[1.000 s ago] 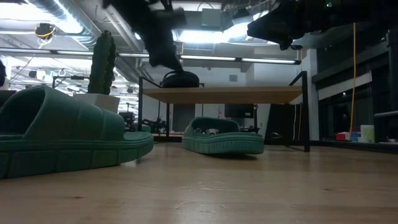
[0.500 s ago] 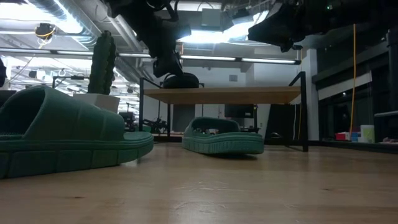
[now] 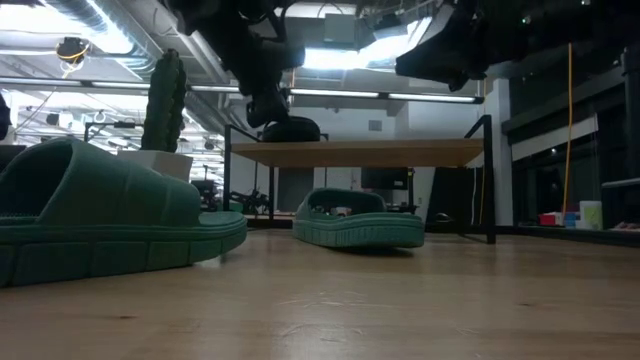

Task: Pick and place slides into the shelf
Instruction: Put the bottom black slide on the shelf, then put the black slide on the shelf

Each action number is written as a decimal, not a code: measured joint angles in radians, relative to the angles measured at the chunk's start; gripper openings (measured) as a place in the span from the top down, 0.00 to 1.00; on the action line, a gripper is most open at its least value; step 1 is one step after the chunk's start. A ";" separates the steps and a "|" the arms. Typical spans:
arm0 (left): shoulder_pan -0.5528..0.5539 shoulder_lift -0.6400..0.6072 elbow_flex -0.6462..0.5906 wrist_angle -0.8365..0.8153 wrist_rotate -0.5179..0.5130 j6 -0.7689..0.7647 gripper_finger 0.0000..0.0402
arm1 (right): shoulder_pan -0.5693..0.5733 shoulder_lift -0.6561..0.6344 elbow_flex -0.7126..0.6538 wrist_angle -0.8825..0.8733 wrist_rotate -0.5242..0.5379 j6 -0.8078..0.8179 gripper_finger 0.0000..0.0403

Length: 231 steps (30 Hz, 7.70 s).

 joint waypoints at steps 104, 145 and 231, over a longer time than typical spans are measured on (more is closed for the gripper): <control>-0.061 -0.037 -0.001 -0.196 -0.112 0.158 1.00 | 0.000 0.024 0.000 0.017 0.000 0.034 0.71; -0.110 -0.078 -0.001 -0.298 -0.126 0.175 0.99 | 0.000 0.024 0.000 0.016 0.000 0.032 0.71; -0.574 -0.396 -0.001 -0.866 0.207 -0.878 0.75 | 0.002 0.024 0.000 0.016 -0.001 0.031 0.71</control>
